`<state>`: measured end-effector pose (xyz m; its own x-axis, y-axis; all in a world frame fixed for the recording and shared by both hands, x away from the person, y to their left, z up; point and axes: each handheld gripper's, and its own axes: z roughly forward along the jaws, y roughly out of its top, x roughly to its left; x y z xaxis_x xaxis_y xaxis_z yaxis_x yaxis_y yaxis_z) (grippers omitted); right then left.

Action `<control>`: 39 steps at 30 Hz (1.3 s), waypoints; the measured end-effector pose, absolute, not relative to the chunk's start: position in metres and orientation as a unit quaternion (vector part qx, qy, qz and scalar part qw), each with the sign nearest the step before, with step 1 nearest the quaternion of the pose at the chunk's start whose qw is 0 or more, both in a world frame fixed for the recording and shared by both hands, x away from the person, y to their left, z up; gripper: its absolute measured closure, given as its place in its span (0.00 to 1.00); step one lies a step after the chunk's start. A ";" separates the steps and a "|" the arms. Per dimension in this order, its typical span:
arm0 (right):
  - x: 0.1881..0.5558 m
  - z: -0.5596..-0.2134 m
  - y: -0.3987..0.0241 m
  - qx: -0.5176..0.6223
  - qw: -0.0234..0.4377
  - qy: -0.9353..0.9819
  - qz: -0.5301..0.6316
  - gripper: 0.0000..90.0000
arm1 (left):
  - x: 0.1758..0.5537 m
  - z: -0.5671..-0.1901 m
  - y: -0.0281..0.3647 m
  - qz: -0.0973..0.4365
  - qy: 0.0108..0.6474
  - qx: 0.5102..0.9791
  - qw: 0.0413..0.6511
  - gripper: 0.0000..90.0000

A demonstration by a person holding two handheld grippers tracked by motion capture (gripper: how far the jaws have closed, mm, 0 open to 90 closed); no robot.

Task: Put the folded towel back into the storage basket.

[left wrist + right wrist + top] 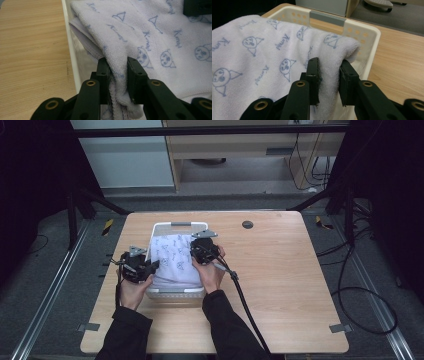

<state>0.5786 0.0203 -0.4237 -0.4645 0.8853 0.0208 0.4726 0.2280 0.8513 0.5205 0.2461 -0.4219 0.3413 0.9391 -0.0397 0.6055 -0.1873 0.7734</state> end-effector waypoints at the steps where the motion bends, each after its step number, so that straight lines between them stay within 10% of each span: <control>1: 0.579 -0.424 0.020 0.457 0.243 0.745 0.420 0.80 | 0.521 -0.422 0.246 0.230 0.526 0.735 0.360 0.81; 39: 0.545 -0.411 -0.041 0.454 0.252 0.712 0.472 0.45 | 0.495 -0.395 0.235 0.274 0.484 0.712 0.430 0.60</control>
